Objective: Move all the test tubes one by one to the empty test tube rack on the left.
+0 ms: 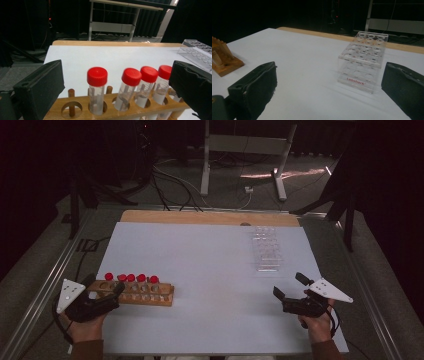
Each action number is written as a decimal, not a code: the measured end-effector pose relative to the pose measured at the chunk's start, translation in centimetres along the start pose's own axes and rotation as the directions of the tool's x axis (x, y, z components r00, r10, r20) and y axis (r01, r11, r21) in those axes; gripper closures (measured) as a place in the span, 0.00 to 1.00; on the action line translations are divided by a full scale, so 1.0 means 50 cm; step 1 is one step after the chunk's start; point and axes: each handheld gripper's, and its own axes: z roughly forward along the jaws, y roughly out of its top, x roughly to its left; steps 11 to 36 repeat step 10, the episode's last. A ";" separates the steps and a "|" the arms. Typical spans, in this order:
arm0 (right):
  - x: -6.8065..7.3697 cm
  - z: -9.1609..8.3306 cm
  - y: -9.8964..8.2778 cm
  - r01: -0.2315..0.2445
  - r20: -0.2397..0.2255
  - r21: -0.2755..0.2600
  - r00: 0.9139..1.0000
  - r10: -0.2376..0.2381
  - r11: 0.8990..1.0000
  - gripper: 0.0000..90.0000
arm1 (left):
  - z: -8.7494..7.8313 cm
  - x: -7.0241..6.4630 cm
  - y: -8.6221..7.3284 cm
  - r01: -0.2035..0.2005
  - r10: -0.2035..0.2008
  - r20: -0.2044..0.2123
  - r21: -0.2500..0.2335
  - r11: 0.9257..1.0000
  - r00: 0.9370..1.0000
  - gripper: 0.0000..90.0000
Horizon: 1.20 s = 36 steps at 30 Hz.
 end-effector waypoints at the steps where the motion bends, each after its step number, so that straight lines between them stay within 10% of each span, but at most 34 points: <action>1: 0.001 0.001 0.000 0.004 0.000 0.000 1.000 -0.004 1.000 0.00 | -0.001 -0.002 0.000 -0.005 0.005 0.005 -0.001 1.000 1.000 0.01; 36: 0.008 0.004 0.002 0.007 -0.011 0.008 1.000 -0.007 1.000 0.00 | -0.003 -0.006 -0.002 -0.002 0.002 -0.017 -0.008 1.000 1.000 0.00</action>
